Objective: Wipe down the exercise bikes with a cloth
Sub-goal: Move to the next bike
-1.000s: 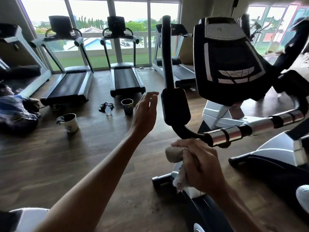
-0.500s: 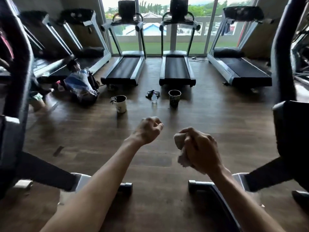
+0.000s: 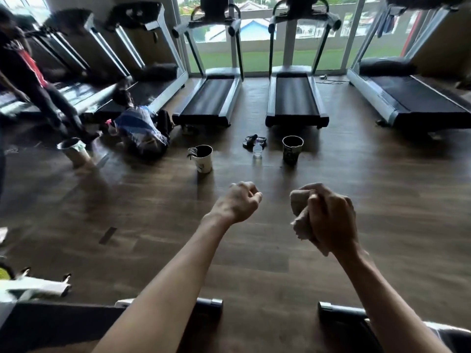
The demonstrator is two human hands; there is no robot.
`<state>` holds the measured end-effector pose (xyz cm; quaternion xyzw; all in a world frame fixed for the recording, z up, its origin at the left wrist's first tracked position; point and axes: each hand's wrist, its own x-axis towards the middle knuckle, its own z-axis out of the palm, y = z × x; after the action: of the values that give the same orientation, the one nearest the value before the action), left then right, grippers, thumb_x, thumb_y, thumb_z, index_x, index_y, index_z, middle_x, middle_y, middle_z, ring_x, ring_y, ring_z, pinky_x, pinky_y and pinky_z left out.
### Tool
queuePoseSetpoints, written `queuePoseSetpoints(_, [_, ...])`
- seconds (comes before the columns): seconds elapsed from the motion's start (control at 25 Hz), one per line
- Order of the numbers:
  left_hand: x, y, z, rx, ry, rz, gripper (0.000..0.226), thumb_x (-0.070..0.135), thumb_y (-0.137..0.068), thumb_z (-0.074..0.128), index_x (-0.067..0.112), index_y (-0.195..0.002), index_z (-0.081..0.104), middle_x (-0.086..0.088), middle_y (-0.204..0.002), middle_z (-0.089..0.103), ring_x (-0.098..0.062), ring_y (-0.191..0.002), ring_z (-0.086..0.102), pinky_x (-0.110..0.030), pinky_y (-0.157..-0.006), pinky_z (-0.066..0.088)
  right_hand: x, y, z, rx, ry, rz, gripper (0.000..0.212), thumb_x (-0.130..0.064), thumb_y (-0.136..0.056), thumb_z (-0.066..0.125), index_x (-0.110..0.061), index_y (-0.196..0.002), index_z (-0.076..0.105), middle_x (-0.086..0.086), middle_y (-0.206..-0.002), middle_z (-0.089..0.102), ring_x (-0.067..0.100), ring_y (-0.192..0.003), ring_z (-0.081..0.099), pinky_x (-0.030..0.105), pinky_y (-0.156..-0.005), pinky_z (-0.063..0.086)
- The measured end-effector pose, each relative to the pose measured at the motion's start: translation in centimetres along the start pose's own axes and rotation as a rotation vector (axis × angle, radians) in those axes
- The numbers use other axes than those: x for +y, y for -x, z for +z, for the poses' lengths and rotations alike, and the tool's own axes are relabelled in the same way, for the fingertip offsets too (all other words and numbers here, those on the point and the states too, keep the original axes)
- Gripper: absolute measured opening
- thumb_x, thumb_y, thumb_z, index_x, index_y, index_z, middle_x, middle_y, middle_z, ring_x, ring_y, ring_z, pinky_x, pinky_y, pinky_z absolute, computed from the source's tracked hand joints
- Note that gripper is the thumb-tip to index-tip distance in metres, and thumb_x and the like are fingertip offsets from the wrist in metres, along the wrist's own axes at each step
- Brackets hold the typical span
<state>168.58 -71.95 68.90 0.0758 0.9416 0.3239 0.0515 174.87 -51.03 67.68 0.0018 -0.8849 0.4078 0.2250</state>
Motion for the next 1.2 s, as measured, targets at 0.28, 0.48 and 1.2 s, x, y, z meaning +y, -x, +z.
queuePoseSetpoints(0.28, [0.5, -15.5, 1.6, -0.094, -0.07, 0.039, 0.025, 0.035, -0.098, 0.058, 0.017, -0.105, 0.074, -0.004, -0.106, 0.074, -0.022, -0.101, 0.067, -0.036, -0.091, 0.055, 5.6, -12.5, 3.7, 0.059, 0.115, -0.029, 0.036, -0.036, -0.086, 0.038, -0.027, -0.1, 0.069, -0.003, -0.074, 0.072, 0.025, -0.075, 0.069, 0.039, -0.07, 0.055])
queuePoseSetpoints(0.48, [3.9, -27.3, 3.2, -0.165, -0.14, 0.096, 0.024, 0.039, -0.097, 0.057, 0.021, -0.103, 0.072, -0.003, -0.109, 0.073, -0.024, -0.101, 0.067, -0.04, -0.092, 0.055, 10.6, -23.4, 3.5, 0.078, 0.203, -0.021, 0.032, -0.031, -0.087, 0.041, -0.026, -0.1, 0.069, -0.001, -0.075, 0.071, 0.027, -0.075, 0.068, 0.038, -0.07, 0.054])
queuePoseSetpoints(1.2, [33.0, -63.8, 26.2, -0.579, -0.387, 0.816, 0.02, 0.042, -0.097, 0.049, 0.03, -0.099, 0.064, -0.004, -0.112, 0.067, -0.031, -0.099, 0.065, -0.03, -0.075, 0.045, 36.3, -44.1, -10.2, 0.451, 0.703, 0.36, 0.033, -0.039, -0.086, 0.038, -0.026, -0.097, 0.067, -0.002, -0.087, 0.072, 0.032, -0.079, 0.067, 0.038, -0.068, 0.052])
